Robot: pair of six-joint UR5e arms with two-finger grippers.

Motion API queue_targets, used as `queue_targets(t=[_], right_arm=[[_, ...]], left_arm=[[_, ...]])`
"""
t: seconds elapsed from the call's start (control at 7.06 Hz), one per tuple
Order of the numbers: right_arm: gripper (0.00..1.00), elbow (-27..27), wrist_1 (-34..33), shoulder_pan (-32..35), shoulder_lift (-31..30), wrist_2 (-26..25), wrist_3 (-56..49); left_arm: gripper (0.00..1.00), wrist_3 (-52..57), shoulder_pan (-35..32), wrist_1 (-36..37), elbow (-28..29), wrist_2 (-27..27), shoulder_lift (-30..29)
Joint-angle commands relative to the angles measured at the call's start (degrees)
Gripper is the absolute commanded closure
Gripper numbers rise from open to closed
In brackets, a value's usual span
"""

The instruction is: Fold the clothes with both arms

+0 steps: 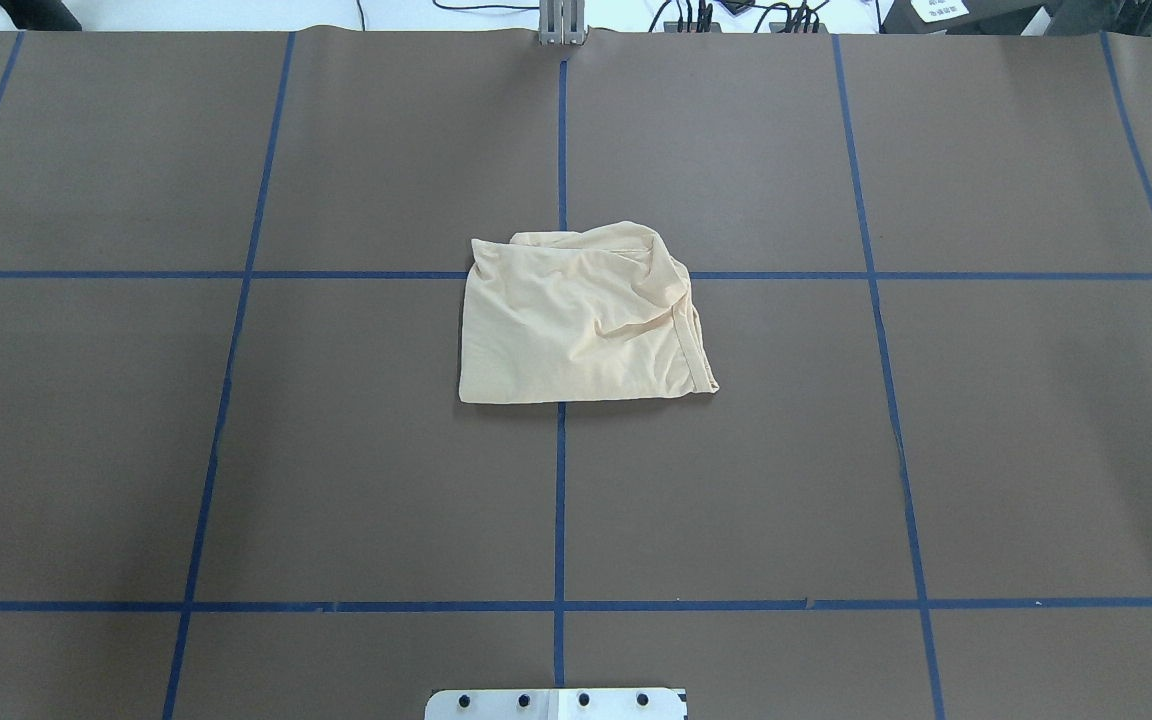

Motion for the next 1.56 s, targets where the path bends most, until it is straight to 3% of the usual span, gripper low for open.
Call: queue_targets(t=[0.0, 0.71, 1.42], right_arm=[[0.00, 0.26, 6.35, -0.44, -3.26, -0.44, 0.75], [0.00, -5.00, 6.45, -0.35, -2.22, 0.09, 1.54], [0.00, -1.23, 6.62, -0.26, -2.13, 0.35, 0.66]], left_arm=[[0.00, 0.02, 0.04, -2.28, -0.07, -0.19, 1.14], [0.00, 0.11, 0.13, -2.38, -0.42, -0.18, 0.53], [0.00, -0.50, 0.40, -3.43, 0.36, -0.01, 3.61]])
